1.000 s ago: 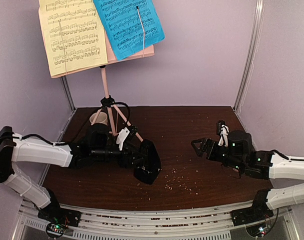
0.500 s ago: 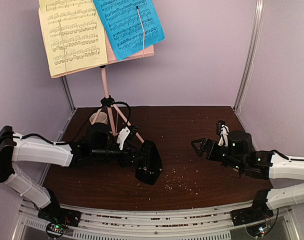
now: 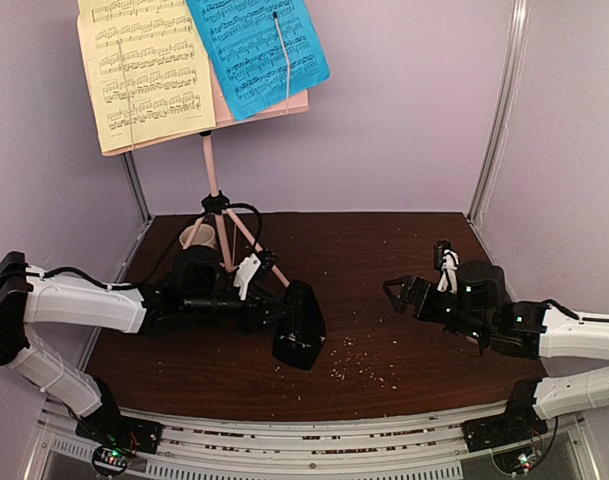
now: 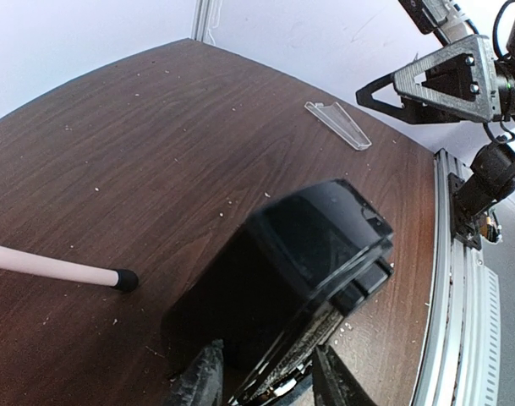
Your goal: Pack up the instrument practice props
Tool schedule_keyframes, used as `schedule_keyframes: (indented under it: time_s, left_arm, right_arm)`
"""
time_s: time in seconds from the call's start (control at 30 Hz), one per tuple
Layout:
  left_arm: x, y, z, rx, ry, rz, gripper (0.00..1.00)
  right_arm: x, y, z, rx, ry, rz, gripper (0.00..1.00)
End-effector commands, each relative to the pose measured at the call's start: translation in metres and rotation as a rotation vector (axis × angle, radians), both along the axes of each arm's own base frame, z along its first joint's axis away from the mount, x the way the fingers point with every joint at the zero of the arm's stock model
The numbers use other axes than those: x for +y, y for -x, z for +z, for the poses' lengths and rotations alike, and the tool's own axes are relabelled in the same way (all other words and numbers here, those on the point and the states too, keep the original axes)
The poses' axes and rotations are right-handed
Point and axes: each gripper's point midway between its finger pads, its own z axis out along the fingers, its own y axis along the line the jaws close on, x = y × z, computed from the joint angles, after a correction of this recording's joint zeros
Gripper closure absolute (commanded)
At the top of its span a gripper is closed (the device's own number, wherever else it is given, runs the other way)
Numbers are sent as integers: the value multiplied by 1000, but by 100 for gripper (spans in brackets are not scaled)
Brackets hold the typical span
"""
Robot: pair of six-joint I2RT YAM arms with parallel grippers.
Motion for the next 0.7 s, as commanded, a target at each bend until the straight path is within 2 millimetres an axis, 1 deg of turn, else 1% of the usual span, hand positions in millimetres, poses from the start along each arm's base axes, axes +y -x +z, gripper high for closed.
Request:
schedule_keyframes:
  time_s: [0.0,0.23,0.33,0.4,0.5,0.57,0.67]
  left_arm:
    - [-2,2,15,-32,51,-7,61]
    - [9,5,25,-49,75,27,58]
    - [17,6,34,-65,81,52,52]
    - [23,6,48,-77,102,76,48]
    - [35,1,70,-94,113,150,43]
    - [45,-3,81,-93,91,204,40]
    - [60,-7,95,-79,91,284,34]
  right_arm:
    - [-3,1,0,-4,-1,-5,0]
    - [-9,2,1,-9,7,-24,0]
    - [-21,0,-4,11,47,-80,0]
    - [-37,-4,-14,53,90,-156,0]
    - [-70,-10,-37,158,151,-264,0]
    - [-95,-13,-55,230,194,-333,0]
    - [-134,-13,-67,294,223,-442,0]
